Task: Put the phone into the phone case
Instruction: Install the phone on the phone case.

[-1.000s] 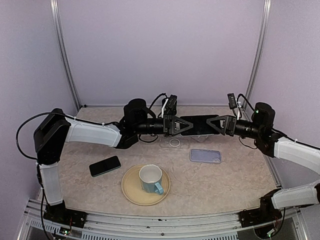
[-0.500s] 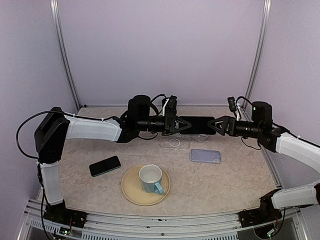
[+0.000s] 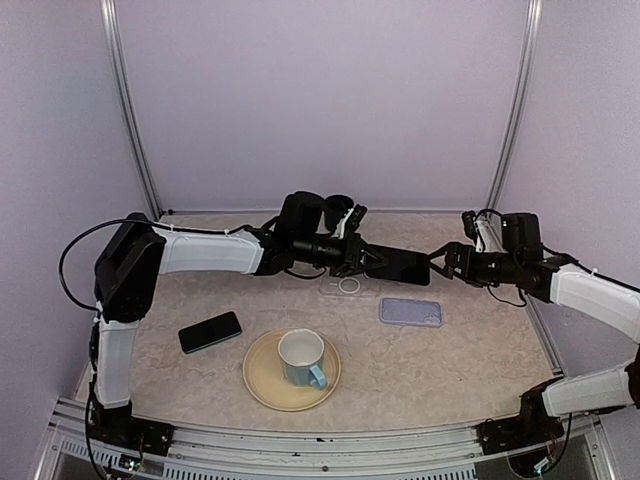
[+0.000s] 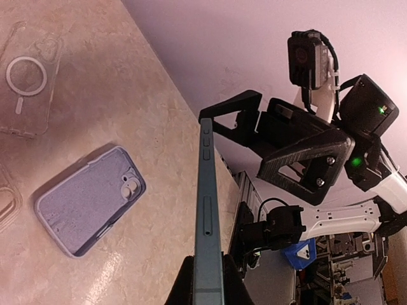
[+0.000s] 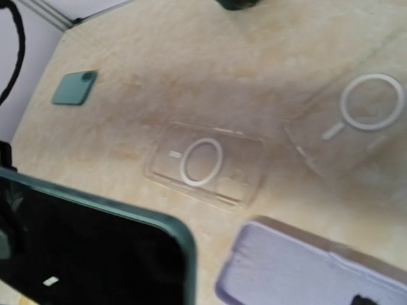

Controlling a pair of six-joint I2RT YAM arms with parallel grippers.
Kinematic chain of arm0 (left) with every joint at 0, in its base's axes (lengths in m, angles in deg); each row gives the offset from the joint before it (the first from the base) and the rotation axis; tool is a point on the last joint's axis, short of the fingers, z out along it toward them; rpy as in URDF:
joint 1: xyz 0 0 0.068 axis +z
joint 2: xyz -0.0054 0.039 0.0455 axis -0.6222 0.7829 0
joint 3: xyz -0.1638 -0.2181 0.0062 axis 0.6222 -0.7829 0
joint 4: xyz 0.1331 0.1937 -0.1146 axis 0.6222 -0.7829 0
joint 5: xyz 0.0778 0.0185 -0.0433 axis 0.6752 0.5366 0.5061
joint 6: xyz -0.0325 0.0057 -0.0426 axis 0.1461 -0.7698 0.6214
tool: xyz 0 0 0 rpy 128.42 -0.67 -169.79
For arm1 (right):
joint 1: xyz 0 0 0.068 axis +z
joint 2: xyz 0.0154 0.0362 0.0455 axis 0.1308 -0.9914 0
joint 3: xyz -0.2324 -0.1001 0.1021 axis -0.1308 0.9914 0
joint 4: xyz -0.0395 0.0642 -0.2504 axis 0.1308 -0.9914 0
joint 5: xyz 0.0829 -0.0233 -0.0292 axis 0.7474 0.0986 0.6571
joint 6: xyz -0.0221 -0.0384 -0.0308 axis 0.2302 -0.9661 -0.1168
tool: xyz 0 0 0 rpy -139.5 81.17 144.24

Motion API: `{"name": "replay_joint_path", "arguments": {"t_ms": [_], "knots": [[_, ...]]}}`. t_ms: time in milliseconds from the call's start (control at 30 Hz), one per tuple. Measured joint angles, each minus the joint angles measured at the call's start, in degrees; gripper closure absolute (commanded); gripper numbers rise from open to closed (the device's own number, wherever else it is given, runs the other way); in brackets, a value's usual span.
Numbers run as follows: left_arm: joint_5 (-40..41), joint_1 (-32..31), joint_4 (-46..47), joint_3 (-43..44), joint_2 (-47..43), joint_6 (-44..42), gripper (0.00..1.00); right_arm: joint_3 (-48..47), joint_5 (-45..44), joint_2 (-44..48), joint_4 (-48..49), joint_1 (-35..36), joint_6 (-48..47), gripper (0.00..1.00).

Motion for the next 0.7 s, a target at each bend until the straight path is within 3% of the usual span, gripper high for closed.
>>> {"name": "replay_joint_path", "arguments": {"t_ms": [700], "knots": [[-2.5, 0.0, -8.9, 12.6, 13.0, 0.0, 1.0, 5.7, -1.4, -2.8, 1.0, -3.7, 0.5, 0.0]]}}
